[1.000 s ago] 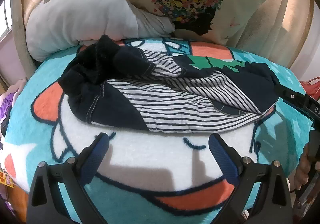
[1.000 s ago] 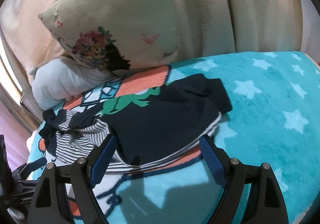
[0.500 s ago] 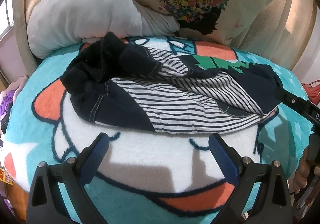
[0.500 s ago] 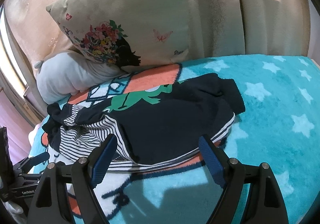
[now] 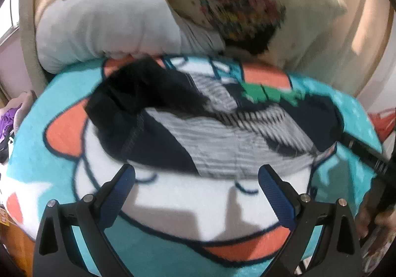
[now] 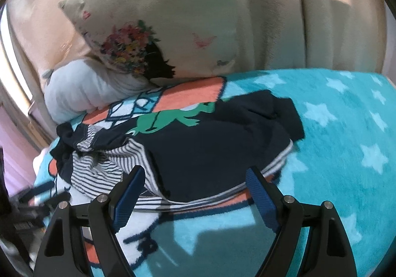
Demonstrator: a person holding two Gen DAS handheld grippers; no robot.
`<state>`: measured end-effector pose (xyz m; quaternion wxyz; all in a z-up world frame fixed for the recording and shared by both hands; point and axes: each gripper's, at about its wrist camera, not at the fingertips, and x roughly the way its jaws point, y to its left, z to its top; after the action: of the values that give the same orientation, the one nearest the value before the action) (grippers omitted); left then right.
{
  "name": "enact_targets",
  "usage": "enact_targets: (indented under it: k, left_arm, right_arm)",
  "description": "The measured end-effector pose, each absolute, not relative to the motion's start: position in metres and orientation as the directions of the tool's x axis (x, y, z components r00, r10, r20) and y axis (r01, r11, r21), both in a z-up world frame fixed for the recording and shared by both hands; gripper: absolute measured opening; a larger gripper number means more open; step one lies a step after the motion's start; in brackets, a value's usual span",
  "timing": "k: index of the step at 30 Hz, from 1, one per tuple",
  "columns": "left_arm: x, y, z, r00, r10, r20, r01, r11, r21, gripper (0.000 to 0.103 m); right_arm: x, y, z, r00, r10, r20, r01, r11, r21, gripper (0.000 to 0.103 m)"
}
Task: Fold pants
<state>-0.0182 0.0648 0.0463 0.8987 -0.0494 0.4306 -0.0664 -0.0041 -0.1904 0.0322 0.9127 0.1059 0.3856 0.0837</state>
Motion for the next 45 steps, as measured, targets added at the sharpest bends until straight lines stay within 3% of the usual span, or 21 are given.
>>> enact_targets:
  k: [4, 13, 14, 15, 16, 17, 18, 19, 28, 35, 38, 40, 42, 45]
  left_arm:
    - [0.001, 0.082, 0.057, 0.638, -0.165, -0.753, 0.054, 0.984, -0.170, 0.100]
    - [0.059, 0.079, 0.045, 0.573, -0.240, -0.783, 0.134, 0.971, -0.199, 0.100]
    - [0.063, 0.075, 0.043, 0.568, -0.230, -0.790, 0.138, 0.973, -0.184, 0.091]
    - [0.066, 0.071, 0.042, 0.560, -0.224, -0.798, 0.144, 0.975, -0.172, 0.063]
    - [0.070, 0.068, 0.039, 0.539, -0.212, -0.815, 0.144, 0.977, -0.159, 0.044]
    - [0.074, 0.067, 0.035, 0.500, -0.216, -0.839, 0.139, 0.976, -0.168, 0.007]
    - [0.078, 0.069, 0.031, 0.461, -0.251, -0.852, 0.139, 0.968, -0.210, 0.007]
    - [0.079, 0.071, 0.030, 0.453, -0.260, -0.853, 0.127, 0.966, -0.227, 0.007]
    - [0.090, 0.084, 0.075, 0.565, -0.229, -0.793, 0.069, 0.970, -0.232, 0.007]
    - [0.141, 0.092, 0.073, 0.606, -0.114, -0.787, -0.019, 0.987, -0.158, 0.009]
    - [0.153, 0.102, 0.065, 0.589, -0.109, -0.800, -0.051, 0.984, -0.172, 0.013]
    - [0.158, 0.110, 0.062, 0.583, -0.117, -0.804, -0.064, 0.980, -0.189, 0.017]
    - [0.160, 0.114, 0.062, 0.584, -0.117, -0.803, -0.065, 0.980, -0.189, 0.018]
    - [0.160, 0.114, 0.061, 0.588, -0.111, -0.801, -0.061, 0.982, -0.180, 0.018]
  right_arm:
    - [0.005, -0.166, 0.032, 0.655, 0.280, -0.702, -0.174, 0.960, 0.221, 0.086]
    - [0.030, -0.121, 0.008, 0.561, 0.269, -0.783, -0.295, 0.949, 0.115, 0.070]
    - [0.032, -0.119, 0.006, 0.552, 0.262, -0.791, -0.300, 0.948, 0.105, 0.058]
    - [0.034, -0.117, 0.004, 0.543, 0.254, -0.800, -0.305, 0.948, 0.094, 0.039]
    - [0.035, -0.116, 0.002, 0.536, 0.248, -0.807, -0.309, 0.947, 0.086, 0.032]
    - [0.036, -0.117, 0.004, 0.530, 0.255, -0.809, -0.312, 0.945, 0.094, 0.024]
    - [0.037, -0.118, 0.007, 0.523, 0.271, -0.808, -0.315, 0.943, 0.112, 0.009]
    - [0.037, -0.119, 0.012, 0.521, 0.277, -0.808, -0.316, 0.941, 0.119, 0.005]
    - [0.071, -0.117, 0.082, 0.660, 0.207, -0.723, -0.293, 0.956, 0.006, 0.005]
    - [0.148, -0.084, 0.077, 0.718, 0.062, -0.693, -0.248, 0.954, -0.172, 0.005]
    - [0.157, -0.090, 0.072, 0.677, 0.119, -0.726, -0.274, 0.957, -0.099, 0.006]
    - [0.151, -0.105, 0.075, 0.627, 0.233, -0.743, -0.298, 0.953, 0.047, 0.019]
    - [0.132, -0.117, 0.077, 0.573, 0.362, -0.735, -0.358, 0.917, 0.173, 0.061]
    - [0.093, -0.127, 0.079, 0.544, 0.429, -0.721, -0.442, 0.877, 0.188, 0.068]
